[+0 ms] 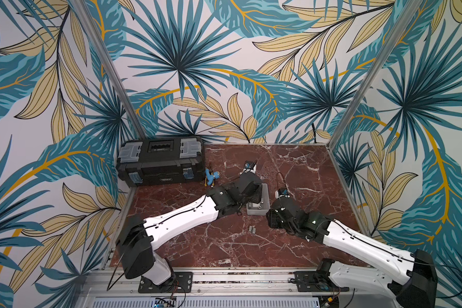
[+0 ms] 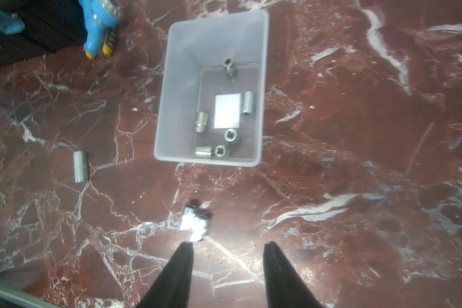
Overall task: Put the socket on the desktop into the storage box
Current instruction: Place the socket head in the storage box, then pick up the socket head at the center of the board.
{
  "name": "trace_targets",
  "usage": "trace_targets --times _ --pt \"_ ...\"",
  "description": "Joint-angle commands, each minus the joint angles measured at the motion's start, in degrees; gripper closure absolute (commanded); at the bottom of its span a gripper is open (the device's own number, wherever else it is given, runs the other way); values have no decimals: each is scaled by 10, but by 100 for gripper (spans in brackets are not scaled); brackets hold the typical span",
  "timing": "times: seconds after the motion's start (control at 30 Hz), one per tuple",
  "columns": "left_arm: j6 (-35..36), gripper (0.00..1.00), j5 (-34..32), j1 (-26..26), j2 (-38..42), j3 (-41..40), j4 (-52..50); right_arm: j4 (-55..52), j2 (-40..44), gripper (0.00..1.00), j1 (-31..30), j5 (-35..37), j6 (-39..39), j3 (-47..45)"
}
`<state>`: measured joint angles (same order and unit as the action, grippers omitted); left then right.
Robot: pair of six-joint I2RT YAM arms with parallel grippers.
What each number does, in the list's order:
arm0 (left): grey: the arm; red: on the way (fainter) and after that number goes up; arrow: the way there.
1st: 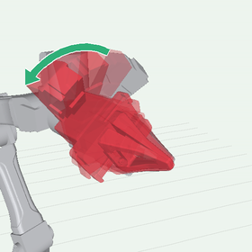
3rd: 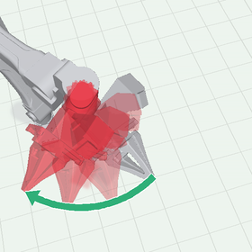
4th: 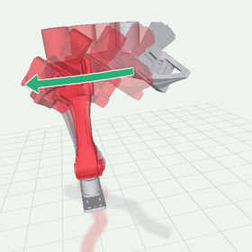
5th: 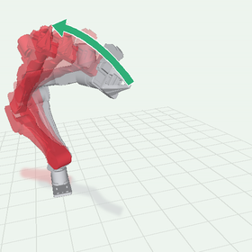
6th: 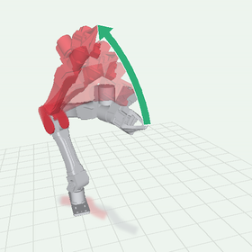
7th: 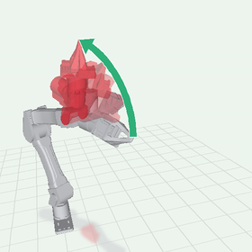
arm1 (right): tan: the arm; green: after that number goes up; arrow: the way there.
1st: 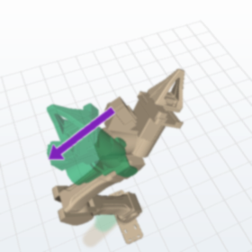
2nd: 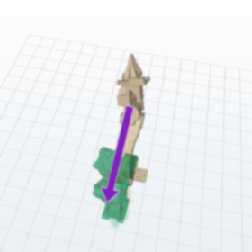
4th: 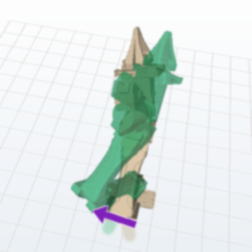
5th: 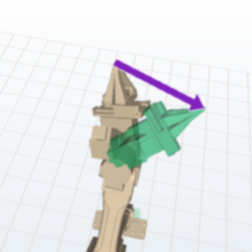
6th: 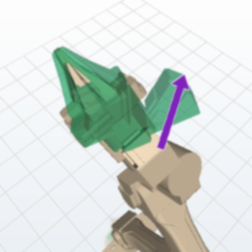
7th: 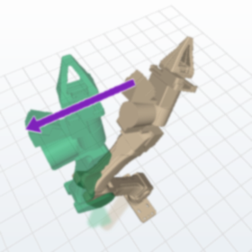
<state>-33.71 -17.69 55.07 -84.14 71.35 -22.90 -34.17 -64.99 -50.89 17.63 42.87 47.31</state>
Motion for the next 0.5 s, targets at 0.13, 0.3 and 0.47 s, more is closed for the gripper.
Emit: trace_targets --times 0.13,0.3,0.47 --pt "-24 43 -17 0 127 -187 45 37 -104 53 -65 39 16 36" --pt "-65 43 -30 -2 205 -297 51 48 -179 54 -92 46 36 55" --pt "-87 43 -33 -4 251 -353 50 42 -184 54 -92 45 62 34"
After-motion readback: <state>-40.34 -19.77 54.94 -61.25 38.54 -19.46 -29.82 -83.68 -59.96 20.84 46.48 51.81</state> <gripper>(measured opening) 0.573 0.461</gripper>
